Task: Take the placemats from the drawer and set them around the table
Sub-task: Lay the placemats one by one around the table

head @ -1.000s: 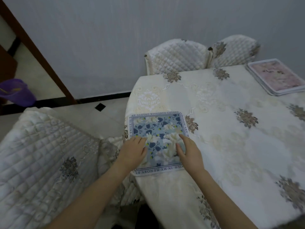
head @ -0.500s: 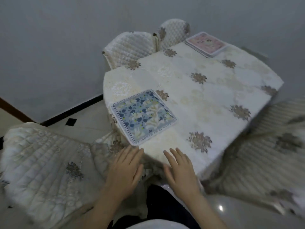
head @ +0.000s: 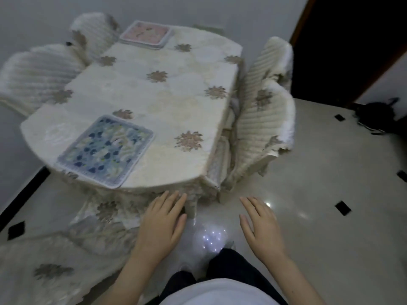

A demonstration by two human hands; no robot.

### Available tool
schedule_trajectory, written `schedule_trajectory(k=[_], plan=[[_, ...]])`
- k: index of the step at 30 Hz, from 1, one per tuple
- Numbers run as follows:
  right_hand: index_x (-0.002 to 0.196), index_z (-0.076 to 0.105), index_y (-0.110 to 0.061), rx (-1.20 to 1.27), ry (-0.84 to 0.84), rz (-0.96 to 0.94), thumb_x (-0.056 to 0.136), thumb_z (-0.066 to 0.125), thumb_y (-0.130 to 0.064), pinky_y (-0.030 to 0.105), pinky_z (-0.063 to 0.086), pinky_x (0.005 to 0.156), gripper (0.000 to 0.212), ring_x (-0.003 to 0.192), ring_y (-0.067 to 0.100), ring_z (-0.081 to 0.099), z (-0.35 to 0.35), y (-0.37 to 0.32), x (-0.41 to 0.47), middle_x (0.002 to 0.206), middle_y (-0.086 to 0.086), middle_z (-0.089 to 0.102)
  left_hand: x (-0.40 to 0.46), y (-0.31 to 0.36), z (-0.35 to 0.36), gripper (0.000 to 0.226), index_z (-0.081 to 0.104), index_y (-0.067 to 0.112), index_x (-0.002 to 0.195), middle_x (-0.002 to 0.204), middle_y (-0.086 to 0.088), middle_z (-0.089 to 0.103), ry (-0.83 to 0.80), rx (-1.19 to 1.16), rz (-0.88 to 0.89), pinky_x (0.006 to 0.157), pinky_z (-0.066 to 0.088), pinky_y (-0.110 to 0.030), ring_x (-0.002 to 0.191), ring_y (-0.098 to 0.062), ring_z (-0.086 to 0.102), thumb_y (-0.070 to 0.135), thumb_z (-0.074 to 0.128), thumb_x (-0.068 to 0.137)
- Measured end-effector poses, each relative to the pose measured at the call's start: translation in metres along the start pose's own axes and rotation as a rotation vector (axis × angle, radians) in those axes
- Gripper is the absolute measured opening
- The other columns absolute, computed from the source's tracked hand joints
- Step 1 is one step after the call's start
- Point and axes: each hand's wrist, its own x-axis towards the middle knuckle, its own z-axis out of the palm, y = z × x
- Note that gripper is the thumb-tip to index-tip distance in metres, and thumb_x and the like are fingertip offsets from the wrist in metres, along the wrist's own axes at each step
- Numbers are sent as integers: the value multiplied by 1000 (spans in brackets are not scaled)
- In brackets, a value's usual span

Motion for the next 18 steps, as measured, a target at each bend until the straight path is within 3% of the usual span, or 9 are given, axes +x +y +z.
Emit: schedule_trajectory(k=[9,18], plan=[[131,58,-16,9,141,196,95,34,-39,35,35,105,49,132,23,45,-62,121,-39,134,4,56,79,141,44,48,56,15,133,129,-5,60,-52,47,280,105,32,-35,122,-25,51,37,36,95],[131,57,-17,-60,180,304,97,33,-37,33,33,105,47,130,22,47,-165,282,-62,133,3,58,155,330,127,48,58,11,130,123,-4,63,-88,-62,374,100,39,-35,116,-26,56,36,35,96]])
